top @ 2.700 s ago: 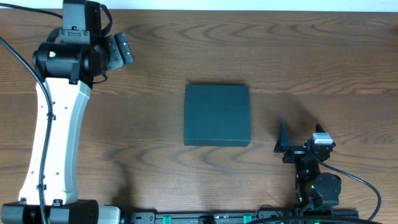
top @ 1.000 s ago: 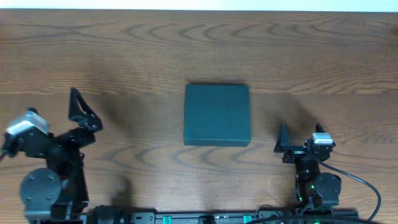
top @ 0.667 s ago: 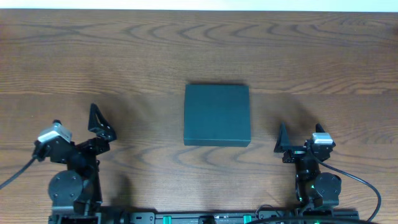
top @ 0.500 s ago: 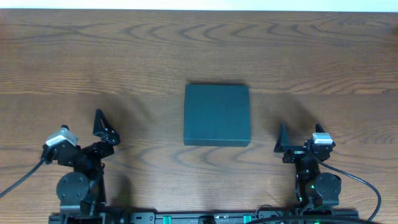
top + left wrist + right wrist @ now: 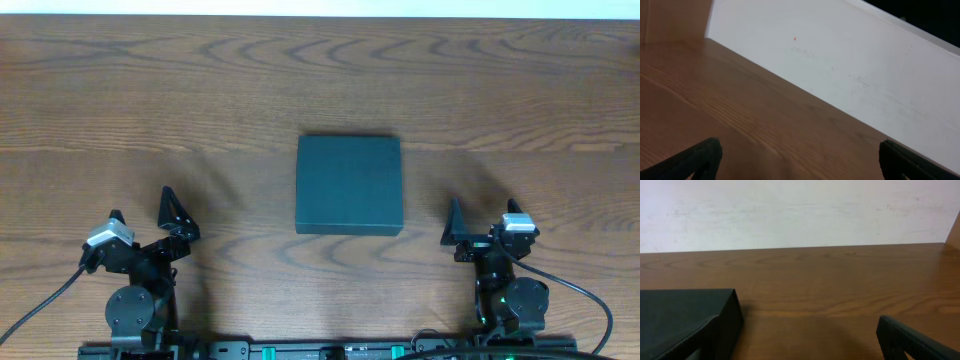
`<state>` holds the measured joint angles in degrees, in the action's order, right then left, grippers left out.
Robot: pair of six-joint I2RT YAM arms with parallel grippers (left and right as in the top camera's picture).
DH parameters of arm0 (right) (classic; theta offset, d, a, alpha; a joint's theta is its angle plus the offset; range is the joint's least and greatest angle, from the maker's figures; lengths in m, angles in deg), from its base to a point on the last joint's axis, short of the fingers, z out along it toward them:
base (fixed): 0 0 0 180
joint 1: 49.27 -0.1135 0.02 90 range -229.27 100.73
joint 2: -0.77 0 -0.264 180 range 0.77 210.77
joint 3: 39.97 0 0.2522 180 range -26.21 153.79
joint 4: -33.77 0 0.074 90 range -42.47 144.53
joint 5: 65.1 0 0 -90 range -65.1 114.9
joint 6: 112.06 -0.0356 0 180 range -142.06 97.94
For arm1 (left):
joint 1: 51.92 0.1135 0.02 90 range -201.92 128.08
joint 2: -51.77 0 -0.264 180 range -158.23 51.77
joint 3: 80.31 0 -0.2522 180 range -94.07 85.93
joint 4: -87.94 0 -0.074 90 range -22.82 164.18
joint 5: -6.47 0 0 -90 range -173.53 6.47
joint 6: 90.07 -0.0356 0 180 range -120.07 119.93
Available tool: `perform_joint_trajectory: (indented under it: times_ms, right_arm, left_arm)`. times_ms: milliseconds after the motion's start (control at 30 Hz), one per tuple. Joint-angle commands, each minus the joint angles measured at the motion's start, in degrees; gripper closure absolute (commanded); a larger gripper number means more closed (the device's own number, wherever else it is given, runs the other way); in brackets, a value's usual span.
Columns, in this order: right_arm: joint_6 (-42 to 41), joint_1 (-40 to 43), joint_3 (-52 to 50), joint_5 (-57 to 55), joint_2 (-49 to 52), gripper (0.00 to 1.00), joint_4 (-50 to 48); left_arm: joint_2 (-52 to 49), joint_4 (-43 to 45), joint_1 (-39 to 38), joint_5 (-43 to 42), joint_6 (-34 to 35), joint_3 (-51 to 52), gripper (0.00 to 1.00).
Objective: Pack container
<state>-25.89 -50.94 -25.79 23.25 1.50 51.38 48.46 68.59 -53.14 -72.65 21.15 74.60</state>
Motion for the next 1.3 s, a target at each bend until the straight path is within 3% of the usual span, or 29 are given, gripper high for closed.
perform_joint_trajectory:
  times_ms: [0,1267]
  right_arm:
    - [0.72,0.31,-0.11,0.20,-0.35,0.01,0.24]
    - [0.72,0.31,-0.11,0.22,-0.35,0.01,0.24]
  left_arm:
    - [1.64,0.50,0.22,-0.94,0.55,1.75,0.02]
    - [3.21,5.68,0.13,-5.35,0.46,10.69,0.01]
